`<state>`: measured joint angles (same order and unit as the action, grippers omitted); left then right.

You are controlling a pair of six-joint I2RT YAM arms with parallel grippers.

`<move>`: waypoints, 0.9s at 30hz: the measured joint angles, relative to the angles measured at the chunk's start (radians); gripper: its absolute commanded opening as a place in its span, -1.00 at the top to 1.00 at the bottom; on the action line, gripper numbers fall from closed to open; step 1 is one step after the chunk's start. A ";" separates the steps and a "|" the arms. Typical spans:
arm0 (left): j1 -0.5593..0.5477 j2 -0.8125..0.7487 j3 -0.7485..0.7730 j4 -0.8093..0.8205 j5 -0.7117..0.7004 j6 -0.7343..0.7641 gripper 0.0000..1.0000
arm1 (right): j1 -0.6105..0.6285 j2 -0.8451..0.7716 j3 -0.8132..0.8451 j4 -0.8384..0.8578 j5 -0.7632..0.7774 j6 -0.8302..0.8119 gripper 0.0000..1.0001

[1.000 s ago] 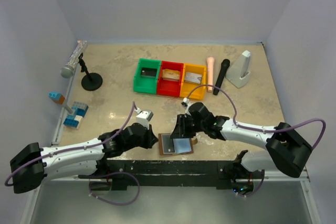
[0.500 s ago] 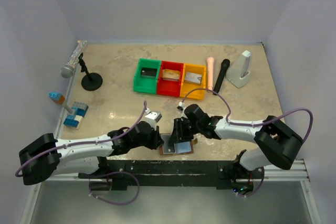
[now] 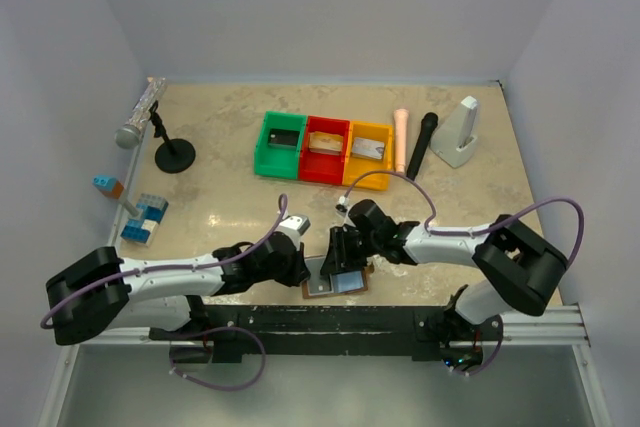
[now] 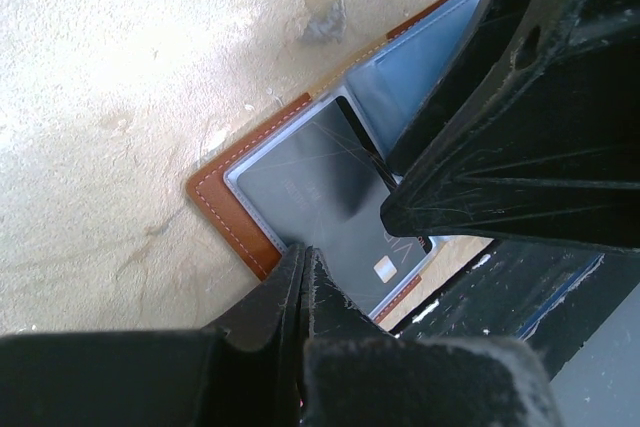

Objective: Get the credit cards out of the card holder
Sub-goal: Remove the credit card from the card holder.

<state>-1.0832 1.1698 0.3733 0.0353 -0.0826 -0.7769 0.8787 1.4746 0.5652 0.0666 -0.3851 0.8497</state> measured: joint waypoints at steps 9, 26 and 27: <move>0.000 -0.008 -0.021 0.000 -0.009 -0.017 1.00 | 0.000 0.024 -0.001 0.028 -0.002 0.007 0.18; 0.000 -0.025 -0.042 0.003 -0.025 -0.039 1.00 | -0.003 0.045 -0.042 0.153 -0.044 0.034 0.20; 0.000 -0.025 -0.044 0.005 -0.026 -0.042 1.00 | -0.004 0.045 -0.049 0.168 -0.047 0.037 0.20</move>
<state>-1.0832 1.1450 0.3294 0.0402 -0.1085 -0.8192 0.8749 1.5192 0.5163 0.2344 -0.4316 0.8871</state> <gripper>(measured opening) 0.012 0.397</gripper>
